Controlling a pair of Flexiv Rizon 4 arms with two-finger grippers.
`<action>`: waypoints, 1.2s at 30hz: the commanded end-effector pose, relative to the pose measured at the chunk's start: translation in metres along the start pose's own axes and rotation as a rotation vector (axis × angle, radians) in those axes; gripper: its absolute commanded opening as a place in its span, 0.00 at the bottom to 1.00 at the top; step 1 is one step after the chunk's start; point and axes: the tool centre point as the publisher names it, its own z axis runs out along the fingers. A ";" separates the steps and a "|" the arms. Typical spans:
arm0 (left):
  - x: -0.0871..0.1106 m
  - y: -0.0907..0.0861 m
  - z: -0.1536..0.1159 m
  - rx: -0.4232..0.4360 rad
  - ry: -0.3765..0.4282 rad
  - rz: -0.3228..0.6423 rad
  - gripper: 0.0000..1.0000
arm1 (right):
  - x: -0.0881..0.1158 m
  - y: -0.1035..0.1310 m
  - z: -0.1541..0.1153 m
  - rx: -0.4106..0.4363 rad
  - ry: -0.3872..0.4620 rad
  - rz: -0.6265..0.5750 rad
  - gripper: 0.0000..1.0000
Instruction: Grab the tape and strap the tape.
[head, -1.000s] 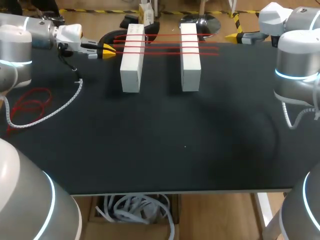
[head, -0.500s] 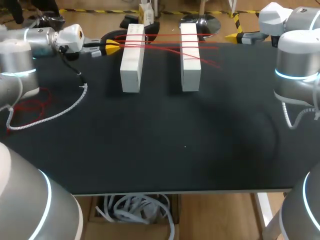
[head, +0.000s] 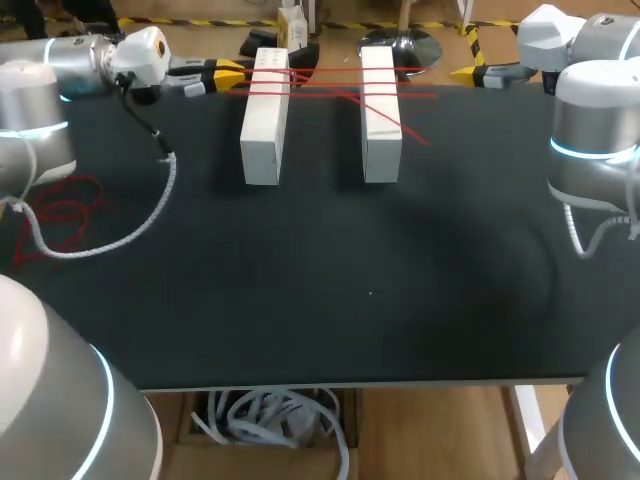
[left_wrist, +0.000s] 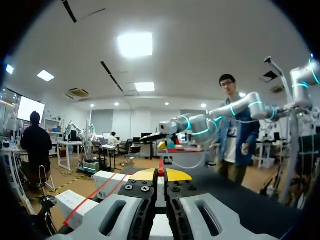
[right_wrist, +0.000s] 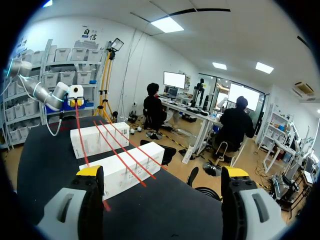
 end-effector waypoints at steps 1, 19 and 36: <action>-0.002 -0.009 0.003 -0.122 0.089 -0.073 0.00 | 0.000 0.000 -0.001 0.002 0.002 0.000 1.00; -0.002 -0.009 0.003 -0.122 0.089 -0.073 0.00 | 0.000 0.000 -0.001 0.002 0.002 0.000 1.00; 0.056 -0.052 0.041 0.129 -0.017 0.037 0.00 | 0.000 0.000 -0.001 0.002 0.002 0.000 1.00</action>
